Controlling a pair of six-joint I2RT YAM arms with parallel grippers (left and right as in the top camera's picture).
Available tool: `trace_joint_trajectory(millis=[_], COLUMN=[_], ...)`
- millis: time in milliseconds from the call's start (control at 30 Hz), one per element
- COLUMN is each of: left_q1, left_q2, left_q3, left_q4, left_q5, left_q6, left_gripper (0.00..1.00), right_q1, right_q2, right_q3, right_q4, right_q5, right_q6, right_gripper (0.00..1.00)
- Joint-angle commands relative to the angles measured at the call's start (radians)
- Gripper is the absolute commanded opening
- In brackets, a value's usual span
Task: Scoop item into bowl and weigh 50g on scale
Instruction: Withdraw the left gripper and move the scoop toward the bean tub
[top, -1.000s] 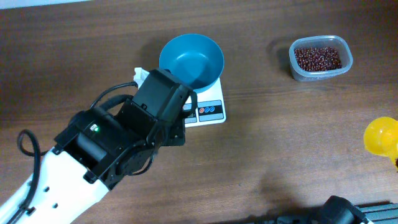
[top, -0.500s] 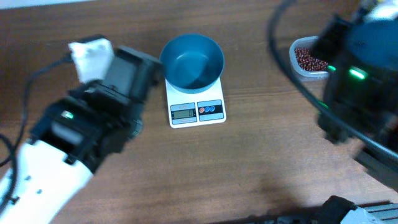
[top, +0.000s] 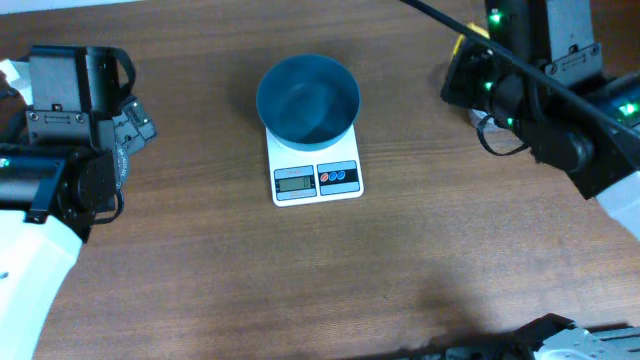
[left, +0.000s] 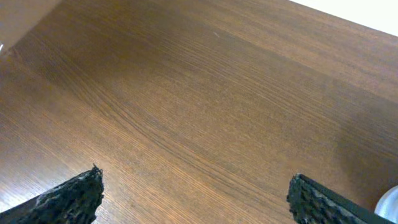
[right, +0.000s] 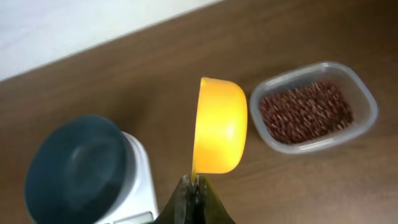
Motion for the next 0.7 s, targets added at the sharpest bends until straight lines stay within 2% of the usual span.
trace_joint_trajectory(millis=[0,233,400,667], left_q1=[0.004,0.004,0.004,0.004], left_q2=[0.007,0.007,0.007,0.007], left_q3=[-0.002,-0.002,-0.002,-0.002], left_q4=[-0.001,-0.001,-0.001,-0.001], left_q5=[0.008,0.008,0.007,0.008], left_q6=[0.003,0.003,0.003,0.003], left_gripper=[0.99,0.99,0.99,0.99], right_q1=[-0.063,-0.08,-0.08,-0.08], right_q2=[-0.008,-0.013,-0.003,-0.001], right_q3=[0.015,0.015,0.015,0.015], right_q4=[-0.077,-0.164,-0.154,0.034], right_q5=[-0.048,-0.039,0.077,0.159], right_q6=[-0.056,-0.056,-0.031,-0.021], right_gripper=[0.04,0.04,0.04,0.04])
